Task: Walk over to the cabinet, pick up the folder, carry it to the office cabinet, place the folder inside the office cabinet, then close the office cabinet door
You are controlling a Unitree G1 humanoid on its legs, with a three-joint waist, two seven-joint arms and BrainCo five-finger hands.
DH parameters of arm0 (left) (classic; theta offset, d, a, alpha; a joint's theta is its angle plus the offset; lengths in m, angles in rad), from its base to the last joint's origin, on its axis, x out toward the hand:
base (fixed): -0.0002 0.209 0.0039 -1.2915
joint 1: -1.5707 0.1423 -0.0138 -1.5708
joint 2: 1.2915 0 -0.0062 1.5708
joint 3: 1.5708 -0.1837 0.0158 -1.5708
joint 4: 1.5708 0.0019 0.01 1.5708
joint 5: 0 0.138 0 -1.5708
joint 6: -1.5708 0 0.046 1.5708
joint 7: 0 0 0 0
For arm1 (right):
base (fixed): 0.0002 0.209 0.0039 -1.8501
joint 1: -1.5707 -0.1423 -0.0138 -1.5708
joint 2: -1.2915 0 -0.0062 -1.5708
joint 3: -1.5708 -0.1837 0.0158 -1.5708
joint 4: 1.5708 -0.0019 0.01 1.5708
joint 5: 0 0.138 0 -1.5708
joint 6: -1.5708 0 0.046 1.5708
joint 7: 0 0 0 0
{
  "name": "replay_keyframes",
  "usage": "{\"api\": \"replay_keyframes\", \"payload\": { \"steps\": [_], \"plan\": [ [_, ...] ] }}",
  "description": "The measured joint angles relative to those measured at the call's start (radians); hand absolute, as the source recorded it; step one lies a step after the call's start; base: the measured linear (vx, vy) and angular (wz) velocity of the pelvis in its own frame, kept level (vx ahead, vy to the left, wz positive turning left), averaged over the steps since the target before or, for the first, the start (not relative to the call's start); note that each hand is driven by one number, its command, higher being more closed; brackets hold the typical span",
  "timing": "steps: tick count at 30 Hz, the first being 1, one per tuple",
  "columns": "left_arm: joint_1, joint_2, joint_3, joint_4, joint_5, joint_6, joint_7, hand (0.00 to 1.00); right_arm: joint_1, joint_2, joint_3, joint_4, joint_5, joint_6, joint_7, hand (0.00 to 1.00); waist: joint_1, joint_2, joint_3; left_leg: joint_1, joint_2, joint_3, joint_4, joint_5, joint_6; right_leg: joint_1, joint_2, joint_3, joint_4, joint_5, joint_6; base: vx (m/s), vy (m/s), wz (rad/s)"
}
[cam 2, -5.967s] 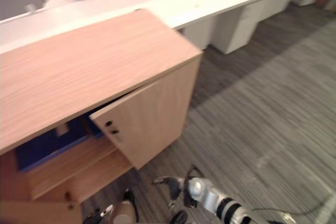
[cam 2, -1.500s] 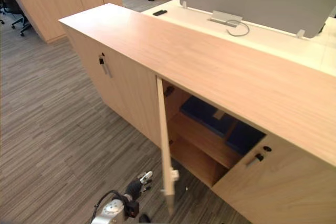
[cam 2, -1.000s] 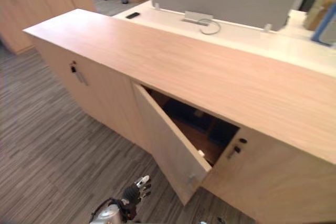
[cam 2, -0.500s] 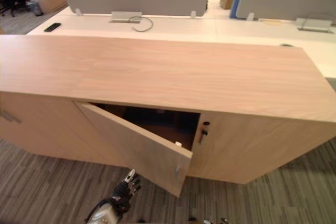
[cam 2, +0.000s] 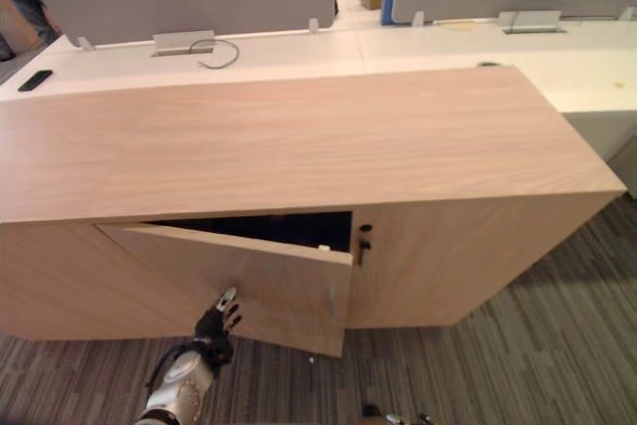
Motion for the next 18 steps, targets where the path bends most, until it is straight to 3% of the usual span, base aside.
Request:
{"api": "replay_keyframes", "payload": {
  "steps": [6, 13, 18],
  "plan": [
    [0.042, -0.047, 0.045, 0.052, 0.045, -0.067, 0.031, 0.00, 0.005, 0.008, -0.011, 0.000, 0.000, 0.002, -0.013, 0.00, 0.004, -0.007, -0.006, 0.026, 0.001, 0.006, -0.014, 0.009, 0.001, 0.023, 0.003, -0.031, -0.020, 0.020, 0.000, -0.03, 0.001, -0.06],
    [0.133, -0.049, 0.054, 0.321, 0.025, -0.028, -0.046, 0.00, 0.016, 0.018, -0.076, 0.012, 0.000, 0.009, -0.027, 0.00, 0.029, -0.019, -0.020, 0.039, 0.005, 0.002, -0.058, 0.040, -0.002, 0.018, 0.009, -0.062, -0.021, 0.022, -0.003, -0.04, -0.013, 0.01],
    [0.142, -0.022, 0.109, 0.436, 0.191, -0.008, -0.066, 0.00, 0.014, 0.032, -0.130, 0.038, 0.000, 0.011, -0.030, 0.00, 0.049, -0.027, -0.029, 0.055, 0.016, -0.004, -0.090, 0.062, -0.011, 0.022, 0.022, -0.079, -0.021, 0.022, -0.003, -0.03, -0.031, 0.04]
  ]
}}
